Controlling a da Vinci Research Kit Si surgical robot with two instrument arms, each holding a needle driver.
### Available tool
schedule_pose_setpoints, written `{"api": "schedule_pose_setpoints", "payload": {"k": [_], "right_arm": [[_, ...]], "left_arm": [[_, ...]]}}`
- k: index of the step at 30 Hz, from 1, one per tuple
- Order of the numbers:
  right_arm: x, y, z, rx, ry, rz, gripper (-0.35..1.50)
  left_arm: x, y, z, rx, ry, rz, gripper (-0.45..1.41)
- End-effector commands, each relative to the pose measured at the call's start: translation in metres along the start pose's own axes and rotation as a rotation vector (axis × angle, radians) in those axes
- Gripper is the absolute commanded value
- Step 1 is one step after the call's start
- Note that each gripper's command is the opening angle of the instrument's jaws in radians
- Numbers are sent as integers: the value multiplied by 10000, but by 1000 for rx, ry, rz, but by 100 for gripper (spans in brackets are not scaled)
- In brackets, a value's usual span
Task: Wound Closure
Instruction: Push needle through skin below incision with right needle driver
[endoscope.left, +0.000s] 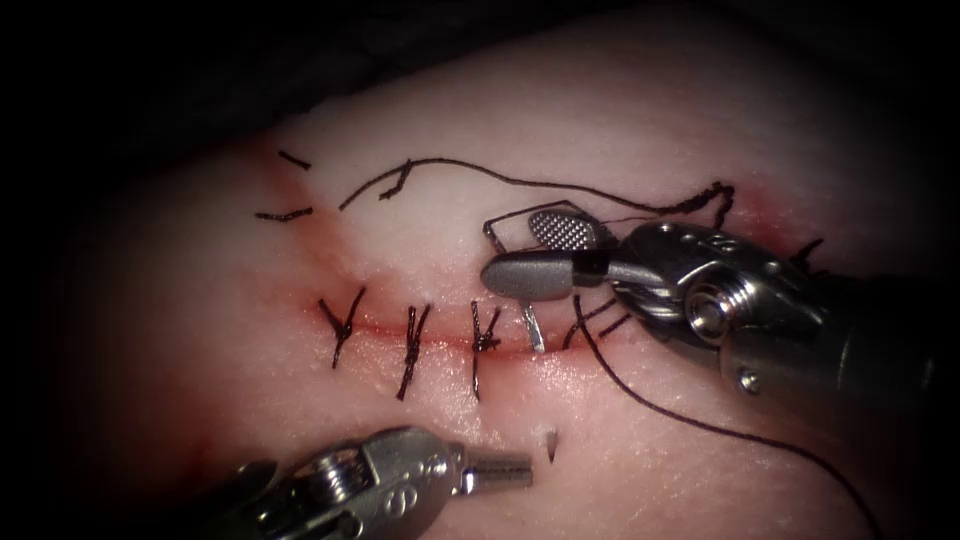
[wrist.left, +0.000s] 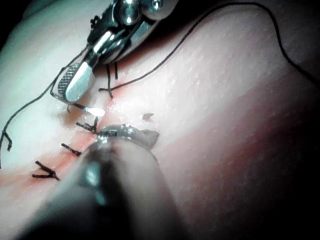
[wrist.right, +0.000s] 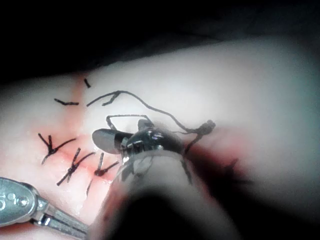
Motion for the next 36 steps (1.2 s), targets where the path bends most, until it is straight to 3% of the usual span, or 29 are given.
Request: {"api": "schedule_pose_setpoints", "payload": {"k": [1, 7, 9, 10, 11, 12, 19, 29, 36], "right_arm": [[9, -10, 20, 9, -2, -2, 83], [2, -18, 29, 13, -33, -8, 57], [-1, -18, 29, 12, -41, -11, 31], [-2, -17, 29, 10, -49, -13, 9], [-4, -17, 29, 5, -63, -16, -28], [-5, -17, 29, 2, -74, -17, -35], [-6, -12, 20, -66, -93, -28, -35], [-19, -21, 3, -83, -162, 171, -35], [-33, -47, -7, 6, -251, 295, -35]], "left_arm": [[5, -7, 5, 3, 3, 3, -42], [3, -7, 3, 1, 3, 5, -42], [2, -7, 2, 1, 3, 5, -42], [2, -7, 2, 1, 3, 5, -42], [2, -7, 2, 1, 3, 5, -42], [3, -7, 2, 1, 3, 5, -42], [4, -8, 2, 1, 3, 4, -42], [6, -16, 0, -5, 5, -1, -42], [4, -18, -4, -10, 6, 0, -43]]}}
